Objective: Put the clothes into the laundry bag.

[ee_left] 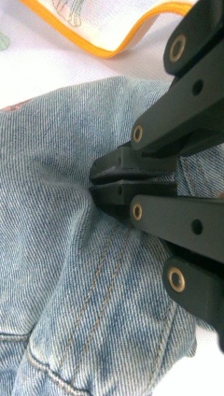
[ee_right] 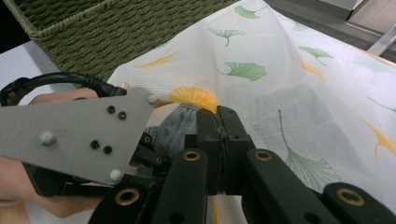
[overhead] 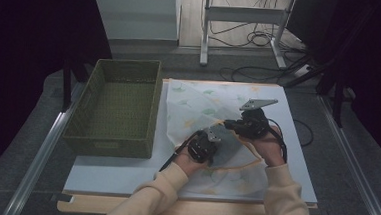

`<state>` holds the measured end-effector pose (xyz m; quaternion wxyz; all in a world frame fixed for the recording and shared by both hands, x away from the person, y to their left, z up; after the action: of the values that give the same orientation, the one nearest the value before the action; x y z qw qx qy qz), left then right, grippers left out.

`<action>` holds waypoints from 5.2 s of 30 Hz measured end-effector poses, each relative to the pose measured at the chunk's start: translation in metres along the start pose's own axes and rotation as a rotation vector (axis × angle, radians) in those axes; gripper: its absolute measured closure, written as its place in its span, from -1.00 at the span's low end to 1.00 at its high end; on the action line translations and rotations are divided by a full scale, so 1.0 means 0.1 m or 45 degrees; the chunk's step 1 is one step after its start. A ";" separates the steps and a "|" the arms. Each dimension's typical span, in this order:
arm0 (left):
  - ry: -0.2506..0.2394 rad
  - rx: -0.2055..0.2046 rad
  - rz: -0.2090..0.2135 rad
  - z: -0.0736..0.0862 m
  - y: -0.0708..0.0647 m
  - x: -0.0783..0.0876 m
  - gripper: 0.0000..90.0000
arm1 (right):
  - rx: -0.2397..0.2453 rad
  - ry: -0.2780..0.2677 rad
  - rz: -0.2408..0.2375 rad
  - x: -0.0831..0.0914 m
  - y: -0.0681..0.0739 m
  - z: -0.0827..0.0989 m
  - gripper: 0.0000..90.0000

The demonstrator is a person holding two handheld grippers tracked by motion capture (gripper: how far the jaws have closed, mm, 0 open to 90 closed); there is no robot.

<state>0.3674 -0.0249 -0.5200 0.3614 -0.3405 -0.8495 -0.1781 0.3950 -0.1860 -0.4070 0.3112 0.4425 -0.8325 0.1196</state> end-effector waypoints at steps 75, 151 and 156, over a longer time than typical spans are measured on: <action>0.031 0.046 0.207 0.06 -0.24 -0.02 1.00 | -0.003 -0.019 -0.025 0.03 0.00 -0.01 0.98; -0.160 0.212 0.114 0.76 0.19 0.87 0.96 | -0.001 0.083 -0.081 -0.17 0.11 0.09 0.98; -0.156 0.185 0.113 0.74 0.15 0.88 0.95 | -0.012 0.117 -0.095 -0.23 0.11 0.13 0.97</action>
<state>0.2970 0.0657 -0.5048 0.3401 -0.3610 -0.8648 -0.0786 0.3904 -0.1707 -0.4307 0.3555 0.4657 -0.8008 0.1241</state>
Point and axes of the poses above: each handheld gripper's, and its own axes: x roughly backward along the jaws, z roughly out of its underside, y roughly to its left, the point moved 1 cm from there along -x, roughly forward along the jaws, and after that the axes turned 3 degrees about -z, right-handed, at the moved point
